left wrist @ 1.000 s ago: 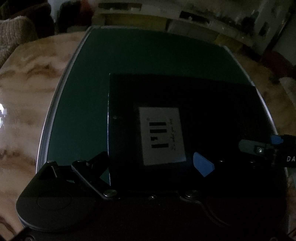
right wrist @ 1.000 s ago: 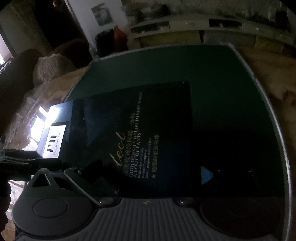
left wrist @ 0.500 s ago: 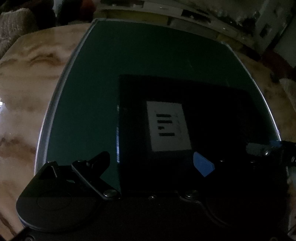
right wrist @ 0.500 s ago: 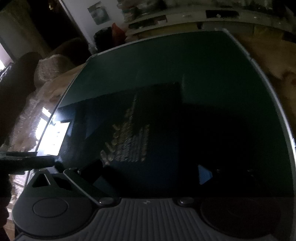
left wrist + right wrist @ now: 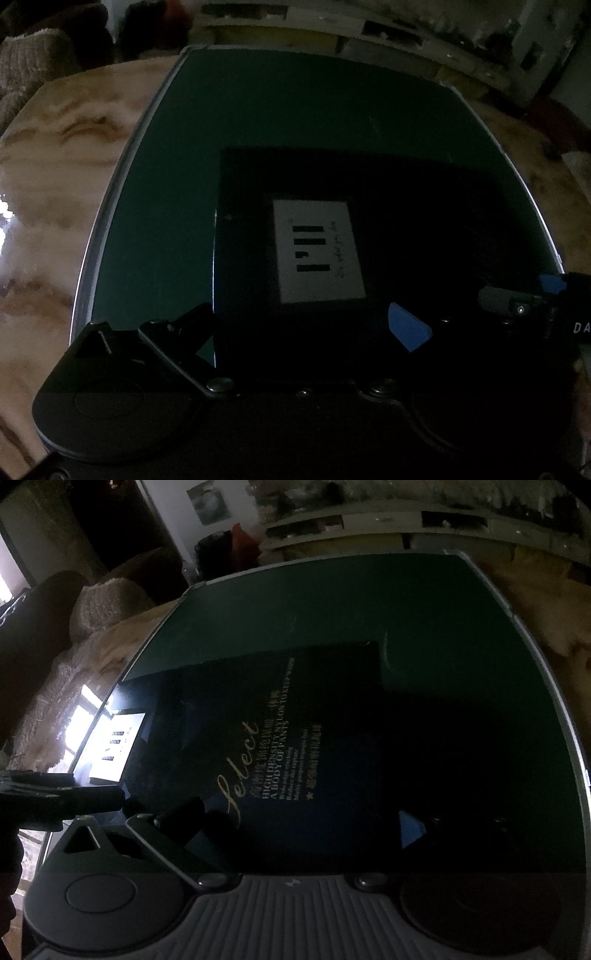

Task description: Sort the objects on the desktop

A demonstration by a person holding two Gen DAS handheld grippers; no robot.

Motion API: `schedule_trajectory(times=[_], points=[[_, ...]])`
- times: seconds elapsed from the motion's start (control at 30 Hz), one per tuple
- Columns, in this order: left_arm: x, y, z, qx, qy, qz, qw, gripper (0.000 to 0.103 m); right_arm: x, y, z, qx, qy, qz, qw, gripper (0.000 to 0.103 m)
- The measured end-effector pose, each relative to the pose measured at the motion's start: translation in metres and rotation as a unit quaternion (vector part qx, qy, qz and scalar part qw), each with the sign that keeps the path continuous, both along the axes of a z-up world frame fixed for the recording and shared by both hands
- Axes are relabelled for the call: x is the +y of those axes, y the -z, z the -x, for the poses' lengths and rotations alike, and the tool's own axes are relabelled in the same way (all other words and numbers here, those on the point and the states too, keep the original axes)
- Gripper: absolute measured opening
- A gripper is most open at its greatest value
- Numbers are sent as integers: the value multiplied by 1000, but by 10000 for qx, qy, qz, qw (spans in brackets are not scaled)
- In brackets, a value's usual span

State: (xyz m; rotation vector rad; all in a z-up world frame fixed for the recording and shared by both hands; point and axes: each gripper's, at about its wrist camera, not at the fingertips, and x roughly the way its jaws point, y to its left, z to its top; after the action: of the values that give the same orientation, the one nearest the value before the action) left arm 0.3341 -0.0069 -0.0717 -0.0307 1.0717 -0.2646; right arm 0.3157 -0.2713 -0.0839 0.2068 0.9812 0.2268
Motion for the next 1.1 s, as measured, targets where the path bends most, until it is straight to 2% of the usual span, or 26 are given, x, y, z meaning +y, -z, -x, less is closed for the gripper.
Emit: schedule_trajectory(times=[0.27,0.57,0.8,1.1], points=[[-2,-10,3,-63,43,-45,10000,102,2,-11,1,5,2,43,10000,103],[-1,6,4,111,20,-45,9999,102,2,3,3,148,16,-20,9999,103],[3,5,9,32,95,-21,9999,102,-7,7,8,162,30,-238,9996,103],[-4,3,13,-15,16,-99,9999,103,3,3,9,123,29,-103,9999,103]])
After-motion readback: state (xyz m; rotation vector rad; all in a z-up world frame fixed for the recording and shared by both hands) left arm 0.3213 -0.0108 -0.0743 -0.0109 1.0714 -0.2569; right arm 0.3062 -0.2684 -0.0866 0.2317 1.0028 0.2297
